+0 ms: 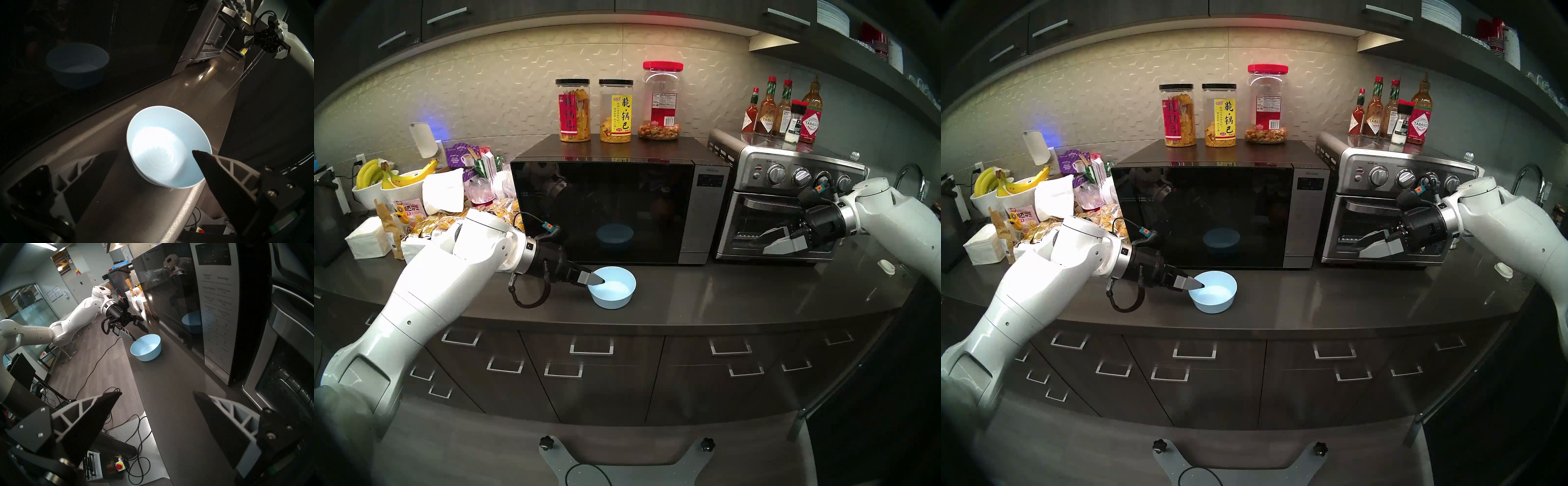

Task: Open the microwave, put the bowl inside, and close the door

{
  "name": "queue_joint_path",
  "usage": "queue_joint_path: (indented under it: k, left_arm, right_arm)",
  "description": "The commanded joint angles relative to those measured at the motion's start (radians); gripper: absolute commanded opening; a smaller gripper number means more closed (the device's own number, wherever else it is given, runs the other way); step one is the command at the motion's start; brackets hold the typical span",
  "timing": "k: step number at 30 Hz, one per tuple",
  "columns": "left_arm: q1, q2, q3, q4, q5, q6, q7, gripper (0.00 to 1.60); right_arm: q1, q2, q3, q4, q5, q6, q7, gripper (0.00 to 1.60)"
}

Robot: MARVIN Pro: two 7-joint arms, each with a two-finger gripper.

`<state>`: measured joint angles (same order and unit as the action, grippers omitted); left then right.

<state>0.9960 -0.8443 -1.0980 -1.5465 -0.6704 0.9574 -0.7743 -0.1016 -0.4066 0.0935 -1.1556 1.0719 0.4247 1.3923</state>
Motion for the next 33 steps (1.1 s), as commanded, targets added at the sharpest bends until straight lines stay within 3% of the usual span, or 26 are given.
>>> queue_joint_path:
  k: [1,29,31,33]
  left_arm:
    - [-0.027,-0.007,0.009,0.002,0.004,0.003,-0.002,1.60]
    - [-0.050,-0.024,0.053,0.037,0.028,0.003,0.001,1.60]
    - [-0.050,-0.025,0.054,0.038,0.031,0.003,0.001,1.50]
    - [-0.051,-0.025,0.055,0.038,0.032,0.003,0.002,1.53]
  right_arm:
    - [0.017,0.000,0.015,0.000,0.008,0.002,-0.001,1.60]
    - [0.017,0.000,0.015,0.000,0.007,0.002,-0.001,1.60]
    - [0.017,0.000,0.015,0.000,0.007,0.002,-0.001,1.60]
    - [0.017,0.000,0.015,0.000,0.007,0.002,-0.001,1.60]
